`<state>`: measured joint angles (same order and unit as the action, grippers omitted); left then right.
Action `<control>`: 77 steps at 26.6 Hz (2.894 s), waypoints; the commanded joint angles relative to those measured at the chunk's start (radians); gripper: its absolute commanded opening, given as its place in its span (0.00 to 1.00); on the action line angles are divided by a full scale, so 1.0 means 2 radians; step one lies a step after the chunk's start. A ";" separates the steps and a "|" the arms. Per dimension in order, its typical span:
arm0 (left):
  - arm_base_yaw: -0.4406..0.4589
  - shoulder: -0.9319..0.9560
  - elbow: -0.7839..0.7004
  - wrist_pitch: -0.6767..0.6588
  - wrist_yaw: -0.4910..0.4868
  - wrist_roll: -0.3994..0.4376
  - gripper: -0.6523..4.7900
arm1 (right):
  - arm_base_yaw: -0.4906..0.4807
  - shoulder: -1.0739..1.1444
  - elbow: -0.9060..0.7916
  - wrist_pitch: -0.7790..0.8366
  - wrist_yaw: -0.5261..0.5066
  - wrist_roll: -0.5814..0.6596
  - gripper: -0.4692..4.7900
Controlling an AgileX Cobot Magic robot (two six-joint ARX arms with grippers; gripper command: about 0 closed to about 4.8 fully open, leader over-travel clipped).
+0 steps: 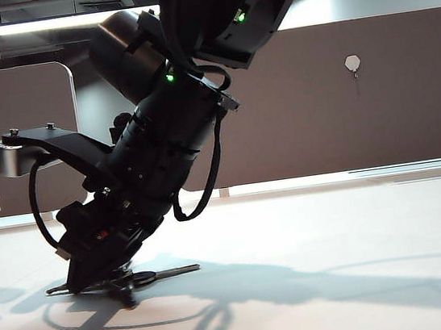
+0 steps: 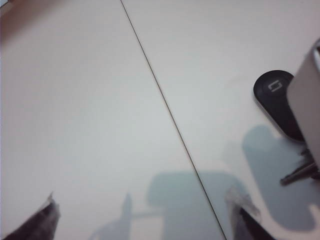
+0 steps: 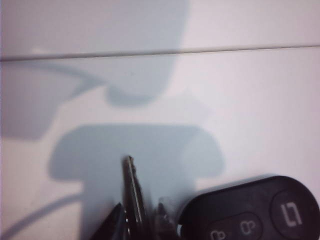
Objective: Hang the bunch of keys on the hook.
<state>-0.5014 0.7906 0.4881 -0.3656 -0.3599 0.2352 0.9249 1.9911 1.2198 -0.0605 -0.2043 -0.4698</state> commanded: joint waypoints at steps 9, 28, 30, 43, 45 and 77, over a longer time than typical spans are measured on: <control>0.000 -0.001 0.003 0.000 -0.005 0.000 0.98 | 0.002 -0.004 0.010 -0.051 0.025 -0.001 0.08; 0.000 -0.001 0.003 0.000 -0.005 0.000 0.98 | -0.019 -0.061 0.084 -0.140 0.019 -0.015 0.14; 0.000 -0.001 0.003 0.000 -0.005 -0.001 0.98 | -0.023 -0.055 0.084 -0.155 -0.006 -0.015 0.27; 0.000 -0.001 0.003 0.000 -0.005 -0.003 0.98 | -0.006 -0.009 0.084 -0.178 0.005 -0.046 0.41; 0.000 -0.001 0.003 0.000 -0.005 -0.003 0.98 | -0.005 -0.002 0.084 -0.169 0.006 -0.043 0.41; 0.000 -0.001 0.003 -0.004 -0.007 -0.003 0.98 | -0.026 0.025 0.116 -0.193 0.037 -0.038 0.36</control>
<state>-0.5014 0.7906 0.4881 -0.3744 -0.3706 0.2317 0.8677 2.0441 1.4506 -0.4255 -0.1234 -0.5491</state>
